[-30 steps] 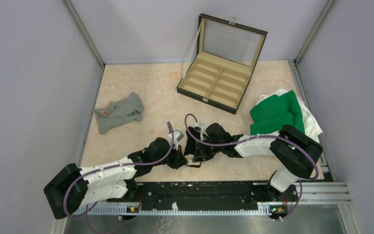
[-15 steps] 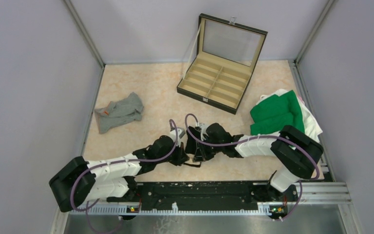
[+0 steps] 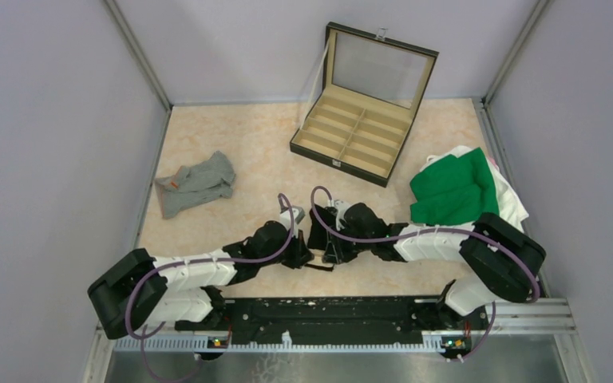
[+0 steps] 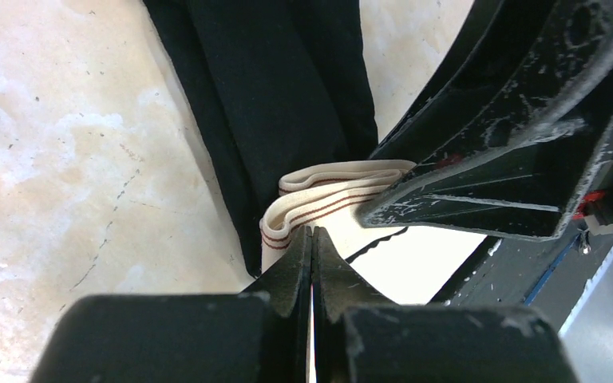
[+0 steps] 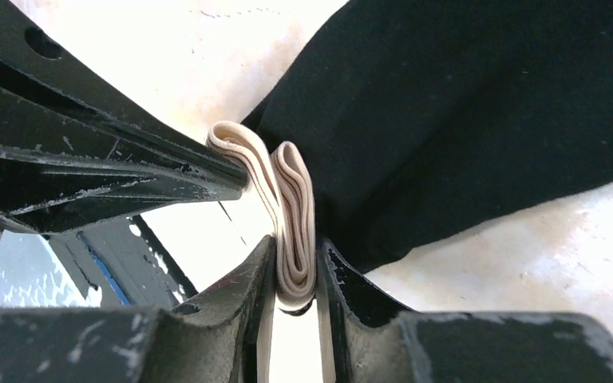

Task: Roll the underwear
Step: Roll the underwear to the center of the board.

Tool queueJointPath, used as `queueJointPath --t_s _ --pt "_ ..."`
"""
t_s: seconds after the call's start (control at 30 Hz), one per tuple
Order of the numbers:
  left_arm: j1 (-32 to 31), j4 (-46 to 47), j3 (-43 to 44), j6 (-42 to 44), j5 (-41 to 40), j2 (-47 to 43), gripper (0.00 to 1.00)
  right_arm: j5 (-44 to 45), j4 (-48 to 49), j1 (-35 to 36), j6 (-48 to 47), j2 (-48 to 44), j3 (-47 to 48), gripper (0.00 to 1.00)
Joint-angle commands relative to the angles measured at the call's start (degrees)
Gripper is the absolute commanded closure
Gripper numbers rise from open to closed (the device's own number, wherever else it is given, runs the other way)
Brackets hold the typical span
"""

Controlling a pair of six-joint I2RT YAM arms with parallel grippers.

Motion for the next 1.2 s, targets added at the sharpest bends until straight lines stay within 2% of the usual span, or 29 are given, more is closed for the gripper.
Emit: queueJointPath --t_s 0.0,0.23,0.53,0.9,1.1,1.17 --pt "0.1 -2.0 -0.7 0.5 -2.8 2.0 1.0 3.7 -5.1 -0.5 -1.0 -4.1 -1.8 0.77" --pt "0.1 -1.5 -0.2 0.9 -2.0 3.8 1.0 5.5 -6.8 -0.5 -0.2 -7.6 -2.3 0.71" --pt "0.1 -1.4 0.2 1.2 -1.7 4.3 1.0 10.2 -8.5 -0.5 0.2 -8.9 -2.7 0.76" --pt "0.1 -1.1 0.9 1.6 -1.6 5.6 1.0 10.5 -8.5 -0.5 0.4 -7.5 -4.2 0.77" --pt "0.1 -1.3 1.2 1.8 -2.5 6.7 1.0 14.1 -8.5 -0.5 -2.8 -13.8 -4.9 0.77" --pt "0.2 -1.7 1.2 1.6 -3.2 6.9 1.0 15.3 -5.9 -0.5 -5.9 -17.5 -6.8 0.68"
